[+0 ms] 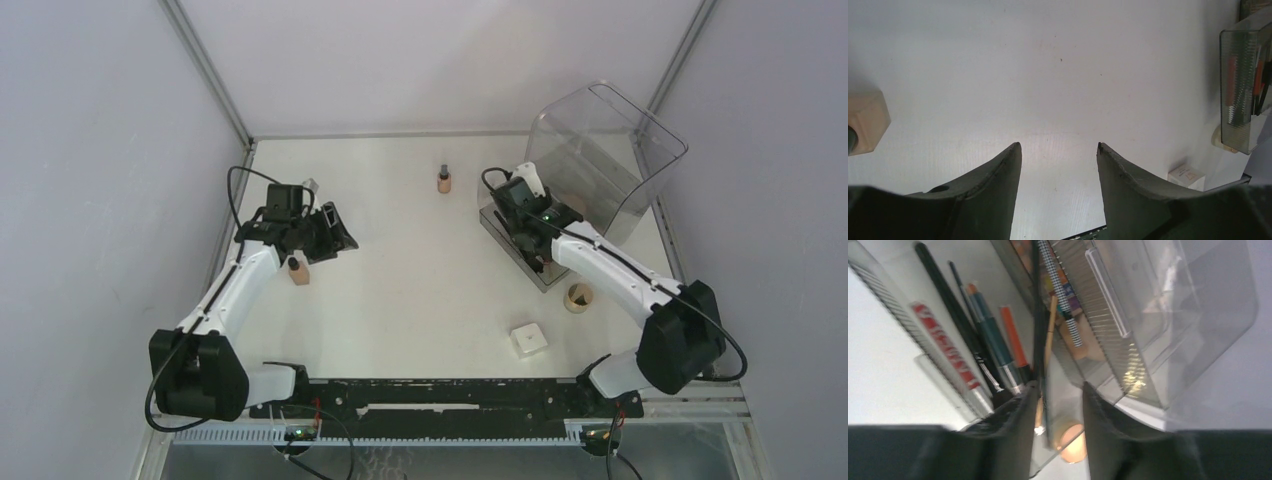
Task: Organize the makeup
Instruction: Place the makeup brush in the drawer, then close the drawer in the storage box.
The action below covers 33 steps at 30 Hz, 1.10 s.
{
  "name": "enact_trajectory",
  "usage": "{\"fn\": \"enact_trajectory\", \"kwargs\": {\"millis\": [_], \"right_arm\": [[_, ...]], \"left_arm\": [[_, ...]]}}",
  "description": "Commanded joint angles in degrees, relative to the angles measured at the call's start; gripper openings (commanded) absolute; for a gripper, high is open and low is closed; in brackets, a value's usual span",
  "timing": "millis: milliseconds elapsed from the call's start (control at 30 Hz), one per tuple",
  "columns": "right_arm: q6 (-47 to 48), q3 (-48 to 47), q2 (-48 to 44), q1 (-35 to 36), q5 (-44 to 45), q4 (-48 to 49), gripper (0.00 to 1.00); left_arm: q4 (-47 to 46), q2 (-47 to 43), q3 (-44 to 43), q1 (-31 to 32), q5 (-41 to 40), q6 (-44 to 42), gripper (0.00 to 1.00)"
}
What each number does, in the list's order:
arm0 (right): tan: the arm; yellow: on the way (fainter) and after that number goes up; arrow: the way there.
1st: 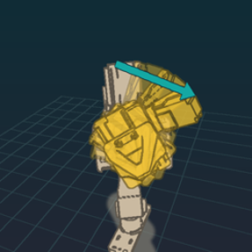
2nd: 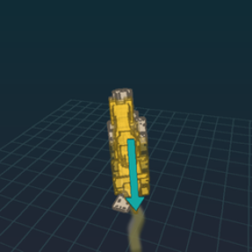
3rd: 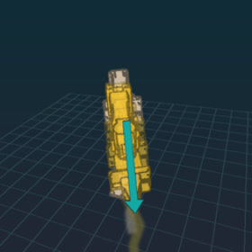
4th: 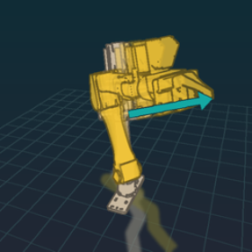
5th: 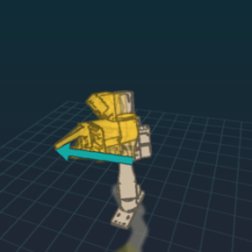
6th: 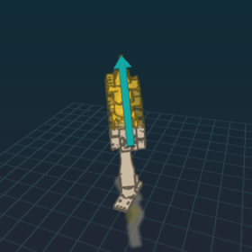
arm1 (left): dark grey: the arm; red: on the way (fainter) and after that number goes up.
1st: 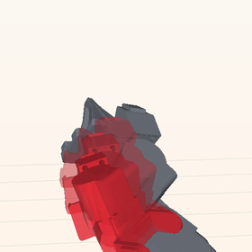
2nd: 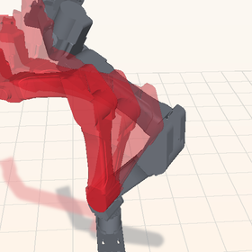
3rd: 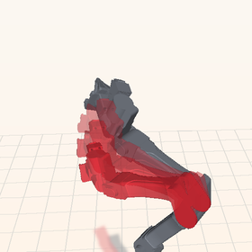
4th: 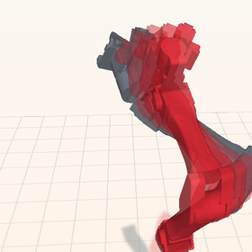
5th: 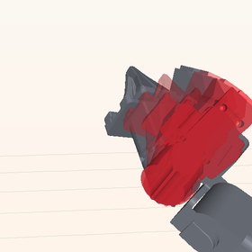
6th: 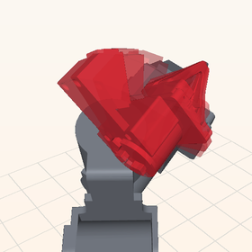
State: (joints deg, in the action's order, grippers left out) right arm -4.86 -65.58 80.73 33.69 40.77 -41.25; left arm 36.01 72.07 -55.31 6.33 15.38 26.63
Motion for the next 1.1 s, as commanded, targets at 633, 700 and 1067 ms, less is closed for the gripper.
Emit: {"fn": "enact_trajectory", "kwargs": {"millis": [633,700,1067], "right_arm": [[-5.5,0.2,11.4,4.4,-20.0,8.4,0.11],[-6.5,-0.5,12.9,2.1,-17.0,6.8,0.11],[-6.6,-0.8,10.9,-6.8,-1.4,10.6,0.10]], "left_arm": [[-0.1,-1.2,0.4,0.4,-0.9,0.9,0.63],[0.4,-1.8,0.5,0.4,-1.4,0.7,0.63],[-0.2,-0.7,0.5,0.4,0.6,0.9,0.63]]}}
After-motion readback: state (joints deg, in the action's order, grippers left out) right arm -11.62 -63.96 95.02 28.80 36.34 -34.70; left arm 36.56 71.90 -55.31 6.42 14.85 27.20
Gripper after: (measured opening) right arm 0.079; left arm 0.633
